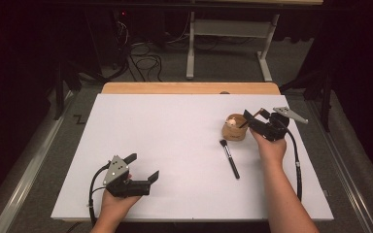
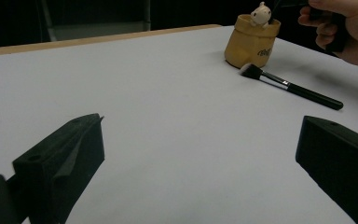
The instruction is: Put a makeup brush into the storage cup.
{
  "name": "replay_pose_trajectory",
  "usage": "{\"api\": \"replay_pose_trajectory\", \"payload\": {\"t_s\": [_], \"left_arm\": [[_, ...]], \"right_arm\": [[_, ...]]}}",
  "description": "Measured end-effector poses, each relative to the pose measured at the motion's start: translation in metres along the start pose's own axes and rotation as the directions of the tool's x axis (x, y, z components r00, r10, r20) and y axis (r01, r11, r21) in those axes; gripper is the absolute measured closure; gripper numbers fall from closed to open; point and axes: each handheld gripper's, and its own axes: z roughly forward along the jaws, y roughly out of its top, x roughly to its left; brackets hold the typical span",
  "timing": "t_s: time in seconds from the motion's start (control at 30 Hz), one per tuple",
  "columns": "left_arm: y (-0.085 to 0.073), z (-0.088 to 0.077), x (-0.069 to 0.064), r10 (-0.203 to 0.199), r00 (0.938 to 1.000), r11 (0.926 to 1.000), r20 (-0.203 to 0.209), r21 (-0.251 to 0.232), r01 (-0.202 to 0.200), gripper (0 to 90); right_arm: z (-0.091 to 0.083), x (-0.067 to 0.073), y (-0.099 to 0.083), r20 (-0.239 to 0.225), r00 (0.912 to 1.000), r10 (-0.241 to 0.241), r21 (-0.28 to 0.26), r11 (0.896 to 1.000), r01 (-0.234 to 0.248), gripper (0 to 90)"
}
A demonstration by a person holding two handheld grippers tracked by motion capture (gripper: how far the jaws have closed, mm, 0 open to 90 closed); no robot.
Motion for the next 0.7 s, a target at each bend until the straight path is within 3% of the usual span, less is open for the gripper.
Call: {"api": "replay_pose_trajectory", "payload": {"t_s": [0.17,0.3,0.4,0.7], "left_arm": [[0.000,0.000,0.000,0.002,1.0000,1.0000,0.001,0.001,-0.002,1.9],[0.000,0.000,-0.001,0.005,1.0000,1.0000,0.000,0.002,-0.005,1.9],[0.000,0.001,-0.001,0.007,1.0000,1.0000,0.001,0.004,-0.007,1.9],[-0.001,0.003,-0.002,0.006,1.0000,1.0000,0.001,0.007,-0.006,1.9]], "right_arm": [[-0.003,0.001,0.001,-0.002,0.9999,-0.016,0.007,1.000,0.016,0.8],[-0.006,0.002,0.000,-0.009,0.9991,-0.040,0.019,0.999,0.041,0.3],[-0.011,0.002,-0.004,-0.019,0.9986,-0.050,-0.003,0.999,0.050,0.3],[-0.021,0.001,-0.016,-0.034,0.9976,-0.060,0.014,0.998,0.060,0.3]]}}
